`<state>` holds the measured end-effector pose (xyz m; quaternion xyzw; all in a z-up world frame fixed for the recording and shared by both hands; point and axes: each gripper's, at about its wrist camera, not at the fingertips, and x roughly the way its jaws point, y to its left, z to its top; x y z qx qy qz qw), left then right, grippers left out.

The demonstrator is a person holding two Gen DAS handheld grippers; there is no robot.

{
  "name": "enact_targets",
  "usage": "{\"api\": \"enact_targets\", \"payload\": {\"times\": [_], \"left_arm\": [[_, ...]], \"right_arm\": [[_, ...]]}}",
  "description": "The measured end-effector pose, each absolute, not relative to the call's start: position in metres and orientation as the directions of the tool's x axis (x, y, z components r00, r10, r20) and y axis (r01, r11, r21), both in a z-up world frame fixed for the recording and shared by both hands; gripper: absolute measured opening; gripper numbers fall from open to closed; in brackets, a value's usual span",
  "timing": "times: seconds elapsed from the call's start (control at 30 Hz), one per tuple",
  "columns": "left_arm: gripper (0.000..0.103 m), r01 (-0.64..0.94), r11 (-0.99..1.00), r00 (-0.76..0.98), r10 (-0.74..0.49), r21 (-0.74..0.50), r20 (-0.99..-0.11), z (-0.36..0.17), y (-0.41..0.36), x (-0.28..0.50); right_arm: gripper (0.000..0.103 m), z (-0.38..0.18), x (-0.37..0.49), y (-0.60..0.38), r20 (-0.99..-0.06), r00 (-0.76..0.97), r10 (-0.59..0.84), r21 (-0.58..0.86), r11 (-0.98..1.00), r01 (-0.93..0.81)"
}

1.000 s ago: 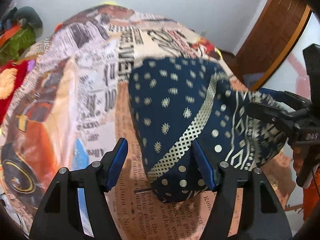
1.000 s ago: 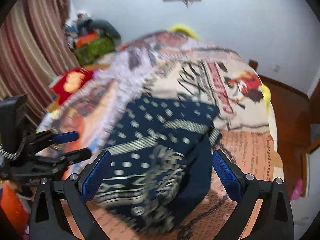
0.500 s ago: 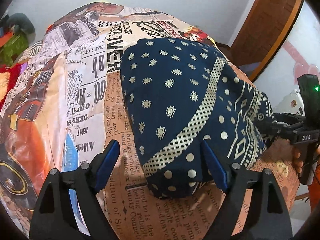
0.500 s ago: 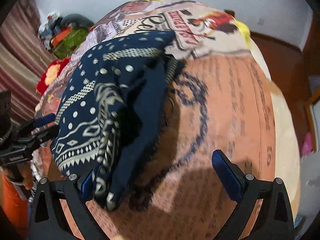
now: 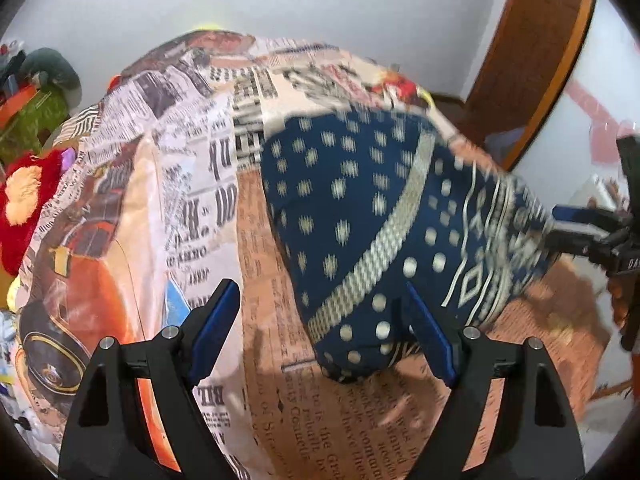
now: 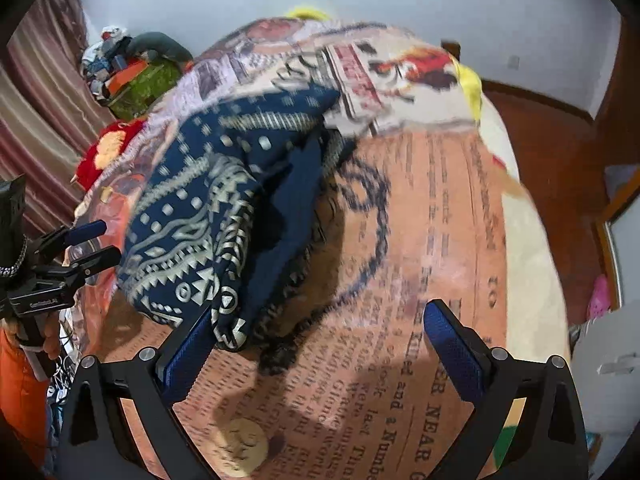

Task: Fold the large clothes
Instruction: 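Grasp the polka-dot bundle edge with the left tool while the right tool grasps the other end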

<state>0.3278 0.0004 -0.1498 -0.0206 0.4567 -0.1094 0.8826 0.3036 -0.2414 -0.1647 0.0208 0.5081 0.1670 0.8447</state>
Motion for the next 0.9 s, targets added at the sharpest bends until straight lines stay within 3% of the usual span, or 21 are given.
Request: {"api": "enact_targets", "payload": {"times": [0.3, 0.67, 0.9], "left_arm": [[0.083, 0.100, 0.969, 0.601, -0.241, -0.228, -0.762, -0.124, 0.025, 0.368], [0.083, 0.083, 0.924, 0.470, -0.366, -0.372, -0.803, -0.171, 0.031, 0.393], [0.083, 0.003, 0.810, 0.332, -0.554, -0.586, -0.763, -0.203, 0.039, 0.411]], "right_arm": [[0.101, -0.130, 0.342, -0.215, -0.782, 0.467, 0.413, 0.317, 0.909, -0.272], [0.101, -0.200, 0.403, -0.184, -0.874, 0.308, 0.376, 0.315, 0.921, -0.231], [0.101, -0.235, 0.404, -0.212, -0.856, 0.178, 0.486, 0.465, 0.873, -0.146]]}}
